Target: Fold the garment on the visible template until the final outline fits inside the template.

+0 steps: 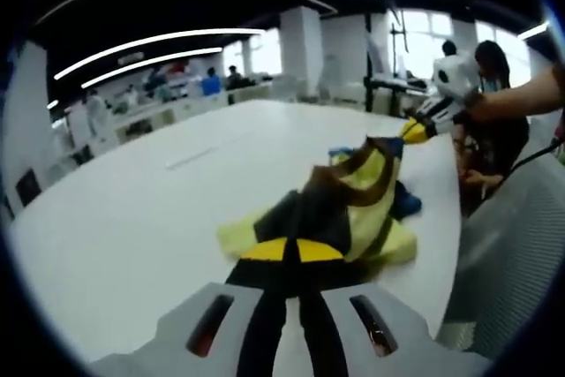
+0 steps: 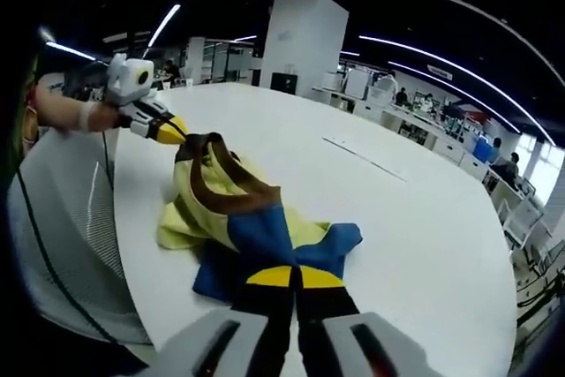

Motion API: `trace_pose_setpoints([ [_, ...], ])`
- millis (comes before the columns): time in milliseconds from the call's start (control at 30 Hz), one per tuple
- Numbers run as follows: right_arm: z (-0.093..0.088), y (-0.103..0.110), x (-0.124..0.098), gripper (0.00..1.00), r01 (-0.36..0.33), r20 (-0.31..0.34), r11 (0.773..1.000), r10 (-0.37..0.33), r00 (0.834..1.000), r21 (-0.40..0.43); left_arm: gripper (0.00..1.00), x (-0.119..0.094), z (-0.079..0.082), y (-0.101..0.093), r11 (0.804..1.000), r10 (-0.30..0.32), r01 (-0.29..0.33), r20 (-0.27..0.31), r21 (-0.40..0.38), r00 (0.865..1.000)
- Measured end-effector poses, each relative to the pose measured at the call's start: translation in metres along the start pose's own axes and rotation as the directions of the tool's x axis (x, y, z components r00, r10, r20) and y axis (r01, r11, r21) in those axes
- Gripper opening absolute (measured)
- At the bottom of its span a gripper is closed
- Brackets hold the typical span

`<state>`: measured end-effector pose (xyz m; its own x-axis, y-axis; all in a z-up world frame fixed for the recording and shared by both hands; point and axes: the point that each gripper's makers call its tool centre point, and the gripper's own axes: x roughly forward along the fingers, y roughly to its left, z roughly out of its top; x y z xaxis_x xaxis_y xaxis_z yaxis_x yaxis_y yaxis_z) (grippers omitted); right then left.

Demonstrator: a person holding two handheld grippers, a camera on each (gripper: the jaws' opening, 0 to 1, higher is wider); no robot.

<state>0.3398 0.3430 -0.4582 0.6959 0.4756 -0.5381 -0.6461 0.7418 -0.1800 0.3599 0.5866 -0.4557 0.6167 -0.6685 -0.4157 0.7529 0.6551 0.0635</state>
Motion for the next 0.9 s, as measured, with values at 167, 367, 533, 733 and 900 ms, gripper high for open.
trace_pose_setpoints([
  [167, 0.01, -0.009, -0.002, 0.0, 0.038, 0.03, 0.999, -0.038, 0.999, 0.0, 0.0, -0.001, 0.001, 0.001, 1.0, 0.001, -0.001, 0.009, -0.005, 1.0],
  [367, 0.017, -0.016, -0.005, 0.0, 0.068, 0.046, 0.998, -0.067, 0.997, -0.013, 0.0, -0.003, 0.002, 0.003, 0.999, 0.003, -0.002, 0.018, -0.04, 1.0],
  [533, 0.021, -0.017, -0.005, 0.0, 0.072, 0.057, 0.997, -0.071, 0.996, -0.005, 0.0, -0.003, 0.001, 0.003, 0.999, -0.003, 0.004, 0.016, -0.047, 1.0],
  [733, 0.032, -0.024, -0.01, 0.0, 0.092, 0.088, 0.995, -0.094, 0.992, 0.025, 0.0, -0.006, 0.014, 0.006, 0.999, -0.004, 0.006, 0.043, -0.036, 0.999],
  [900, 0.056, -0.033, -0.019, 0.0, 0.114, 0.134, 0.993, -0.115, 0.984, 0.011, 0.0, -0.012, 0.042, 0.017, 1.0, 0.003, -0.001, 0.097, -0.022, 0.995],
])
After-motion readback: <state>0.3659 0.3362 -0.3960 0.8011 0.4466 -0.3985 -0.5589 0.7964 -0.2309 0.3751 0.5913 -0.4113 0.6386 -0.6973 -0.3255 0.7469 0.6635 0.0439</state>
